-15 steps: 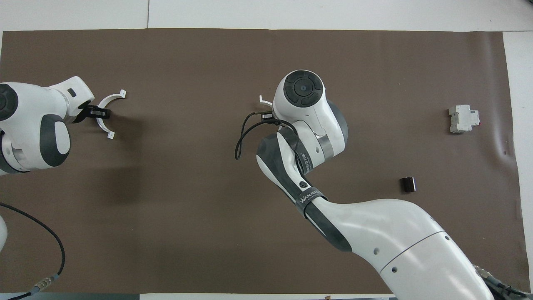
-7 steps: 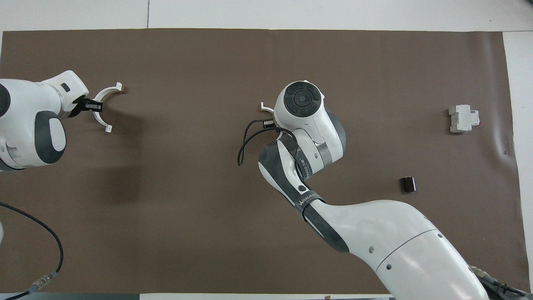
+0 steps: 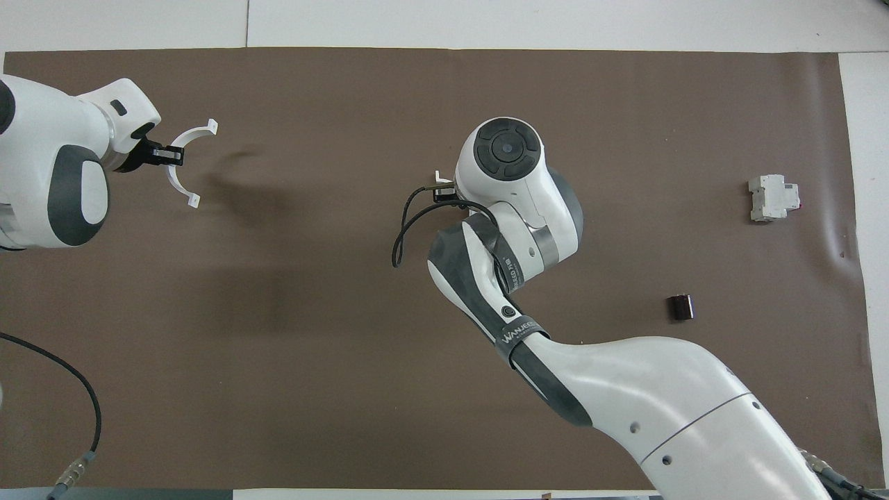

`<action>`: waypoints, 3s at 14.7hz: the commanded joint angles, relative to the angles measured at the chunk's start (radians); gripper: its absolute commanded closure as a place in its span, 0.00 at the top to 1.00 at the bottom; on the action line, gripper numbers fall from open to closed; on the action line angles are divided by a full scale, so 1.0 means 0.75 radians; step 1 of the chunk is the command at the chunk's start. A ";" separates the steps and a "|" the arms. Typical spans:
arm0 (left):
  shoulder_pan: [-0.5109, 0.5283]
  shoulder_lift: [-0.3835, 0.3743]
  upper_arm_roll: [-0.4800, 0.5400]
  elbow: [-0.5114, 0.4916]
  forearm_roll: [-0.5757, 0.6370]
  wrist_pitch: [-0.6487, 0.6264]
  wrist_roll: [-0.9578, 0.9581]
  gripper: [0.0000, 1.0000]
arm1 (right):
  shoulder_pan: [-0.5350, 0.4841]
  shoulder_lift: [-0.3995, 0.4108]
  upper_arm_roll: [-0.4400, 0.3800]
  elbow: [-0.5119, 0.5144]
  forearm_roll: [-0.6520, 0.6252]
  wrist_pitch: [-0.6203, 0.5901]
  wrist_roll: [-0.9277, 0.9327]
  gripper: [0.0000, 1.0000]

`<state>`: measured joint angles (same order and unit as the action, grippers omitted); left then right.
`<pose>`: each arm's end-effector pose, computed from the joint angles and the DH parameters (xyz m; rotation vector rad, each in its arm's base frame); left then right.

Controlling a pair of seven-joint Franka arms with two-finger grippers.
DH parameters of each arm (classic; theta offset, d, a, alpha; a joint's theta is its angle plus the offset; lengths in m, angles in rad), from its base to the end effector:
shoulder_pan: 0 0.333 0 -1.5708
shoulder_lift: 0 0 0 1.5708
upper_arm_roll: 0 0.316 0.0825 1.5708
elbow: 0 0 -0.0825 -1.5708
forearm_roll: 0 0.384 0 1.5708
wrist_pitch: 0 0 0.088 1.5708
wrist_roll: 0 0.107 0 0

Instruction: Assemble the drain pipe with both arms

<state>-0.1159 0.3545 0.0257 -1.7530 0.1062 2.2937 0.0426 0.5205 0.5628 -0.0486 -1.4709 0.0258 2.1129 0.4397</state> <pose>0.6630 -0.0592 0.3866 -3.0231 0.3004 -0.2868 0.6335 0.3314 0.3592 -3.1067 -0.0439 -0.1135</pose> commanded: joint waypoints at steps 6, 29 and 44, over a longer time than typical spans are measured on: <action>-0.452 0.079 0.019 0.024 0.183 -0.097 -0.672 0.00 | -0.370 -0.459 -0.001 0.004 -0.014 -0.612 -0.128 1.00; -0.709 0.194 0.005 -0.021 0.106 0.188 -1.045 0.00 | -0.608 -0.759 -0.037 -0.332 -0.010 -0.594 -0.521 1.00; -0.741 0.176 0.007 -0.045 0.106 0.124 -1.049 0.00 | -0.651 -0.781 -0.042 -0.319 -0.008 -0.598 -0.592 1.00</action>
<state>-0.6510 0.5061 0.0176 -1.7486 0.1969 2.4068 -0.7338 0.0409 -0.0084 -0.0857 -1.6955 0.0196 1.6555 0.0150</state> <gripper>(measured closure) 0.793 0.000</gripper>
